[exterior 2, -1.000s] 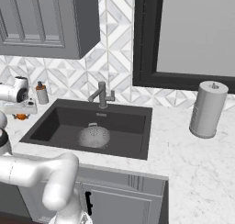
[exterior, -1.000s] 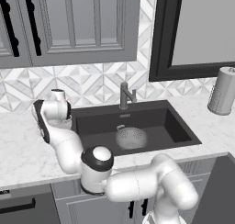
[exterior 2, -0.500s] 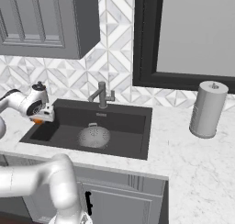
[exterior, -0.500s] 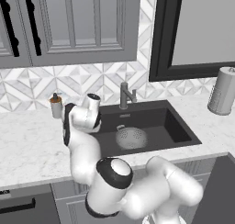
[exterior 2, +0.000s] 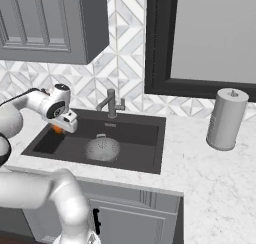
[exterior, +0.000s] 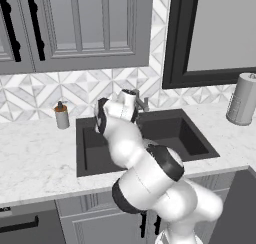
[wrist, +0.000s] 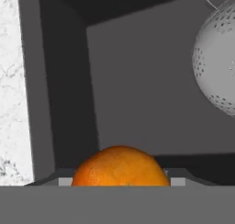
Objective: Put the colander in the sink, put the tangerine in the colander, and turn on the sink faucet and pour water over the colander.
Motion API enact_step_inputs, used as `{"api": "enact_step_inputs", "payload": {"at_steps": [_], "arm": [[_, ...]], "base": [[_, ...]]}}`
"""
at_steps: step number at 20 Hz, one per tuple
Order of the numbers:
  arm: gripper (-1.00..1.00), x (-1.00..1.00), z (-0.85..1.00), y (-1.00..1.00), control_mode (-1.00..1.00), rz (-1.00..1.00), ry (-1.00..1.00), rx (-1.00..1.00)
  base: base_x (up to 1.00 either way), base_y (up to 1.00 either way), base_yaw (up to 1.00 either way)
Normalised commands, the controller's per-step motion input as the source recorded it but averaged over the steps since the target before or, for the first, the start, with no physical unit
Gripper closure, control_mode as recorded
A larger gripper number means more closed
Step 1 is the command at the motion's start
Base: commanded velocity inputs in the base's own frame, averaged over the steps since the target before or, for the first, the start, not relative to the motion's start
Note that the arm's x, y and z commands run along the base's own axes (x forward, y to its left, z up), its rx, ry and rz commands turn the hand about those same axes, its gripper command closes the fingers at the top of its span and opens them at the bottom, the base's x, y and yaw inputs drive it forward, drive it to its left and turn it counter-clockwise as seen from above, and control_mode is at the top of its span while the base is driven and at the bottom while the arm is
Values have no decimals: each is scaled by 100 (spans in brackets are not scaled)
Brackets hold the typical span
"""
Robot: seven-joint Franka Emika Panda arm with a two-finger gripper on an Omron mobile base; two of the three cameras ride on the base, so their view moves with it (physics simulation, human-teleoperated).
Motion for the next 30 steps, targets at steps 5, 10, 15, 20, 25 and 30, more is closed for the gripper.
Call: {"api": "enact_step_inputs", "payload": {"at_steps": [5,10,15,20,25,30], "arm": [[100,0,0,-100,-100,-35,4,-1],[100,0,-35,-87,-100,-40,-1,-3],[100,-6,-55,-50,-100,-32,-17,-5],[100,0,-34,-7,-100,-21,-17,-11],[100,0,-15,0,-100,-2,0,-21],[100,0,-10,0,-100,0,0,-19]], "base": [[0,0,0],[0,0,0],[0,0,0],[0,0,0],[0,0,0],[0,0,0]]}}
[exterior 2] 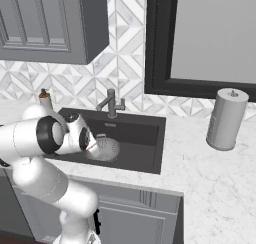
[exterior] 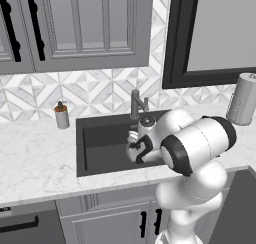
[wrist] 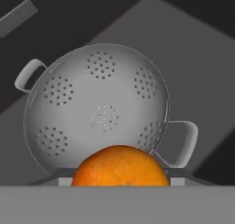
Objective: Put the colander in the sink, put the tangerine in the colander, and turn on the sink faucet and pour water over the colander.
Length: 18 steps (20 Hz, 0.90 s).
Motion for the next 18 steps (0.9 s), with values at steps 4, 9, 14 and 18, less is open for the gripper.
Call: {"api": "enact_step_inputs", "payload": {"at_steps": [4,9,14,18], "arm": [[100,1,-4,0,-100,0,0,-16],[100,19,-6,1,-100,0,11,-18],[100,27,-16,0,-100,0,11,-15],[100,26,-25,0,-100,0,3,-10]], "base": [[0,0,0],[0,0,0],[0,0,0],[0,0,0]]}}
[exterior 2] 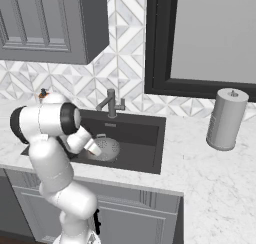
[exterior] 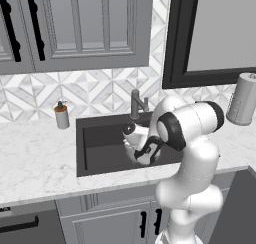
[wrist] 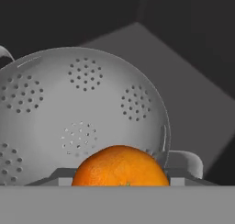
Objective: Put the colander in the sink, put the tangerine in the colander, and turn on the sink faucet and pour water over the colander.
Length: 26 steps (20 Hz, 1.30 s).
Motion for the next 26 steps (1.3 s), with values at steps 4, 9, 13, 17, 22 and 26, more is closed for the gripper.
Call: {"api": "enact_step_inputs", "payload": {"at_steps": [4,9,13,17,22,26], "arm": [[100,33,-36,0,-100,0,0,-3],[100,37,-34,0,-100,2,1,0],[100,34,-26,0,-100,1,0,0],[100,38,-22,0,-100,2,1,0],[-100,16,-11,-3,-100,4,0,0],[-100,-1,0,-36,-100,2,0,10]], "base": [[0,0,0],[0,0,0],[0,0,0],[0,0,0],[0,0,0],[0,0,0]]}}
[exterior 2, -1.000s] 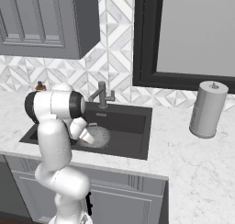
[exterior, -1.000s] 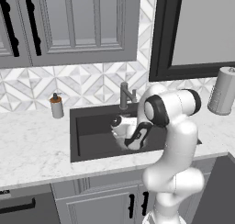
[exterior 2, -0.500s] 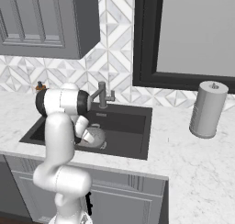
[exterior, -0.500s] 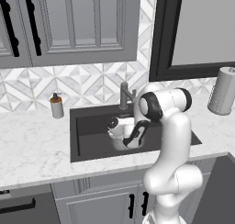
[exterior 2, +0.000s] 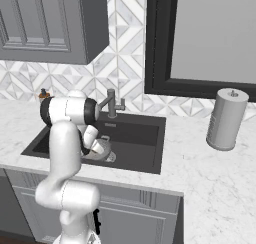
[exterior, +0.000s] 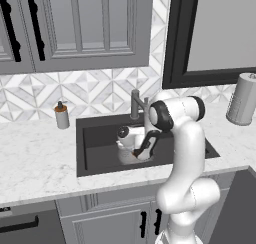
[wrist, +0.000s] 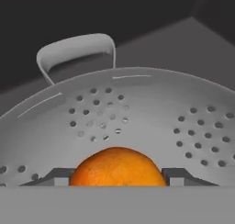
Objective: Put the colander in the sink, put the tangerine in the colander, and turn on the sink faucet and pour water over the colander.
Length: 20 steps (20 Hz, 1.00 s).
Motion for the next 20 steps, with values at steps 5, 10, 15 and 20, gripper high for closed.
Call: {"api": "enact_step_inputs", "payload": {"at_steps": [5,10,15,20], "arm": [[-100,-23,29,-39,-100,4,0,16],[-100,-10,60,-2,-100,4,0,4],[-100,-12,100,39,-100,8,2,-1],[-100,0,100,58,-100,12,15,-8]], "base": [[0,0,0],[0,0,0],[0,0,0],[0,0,0]]}}
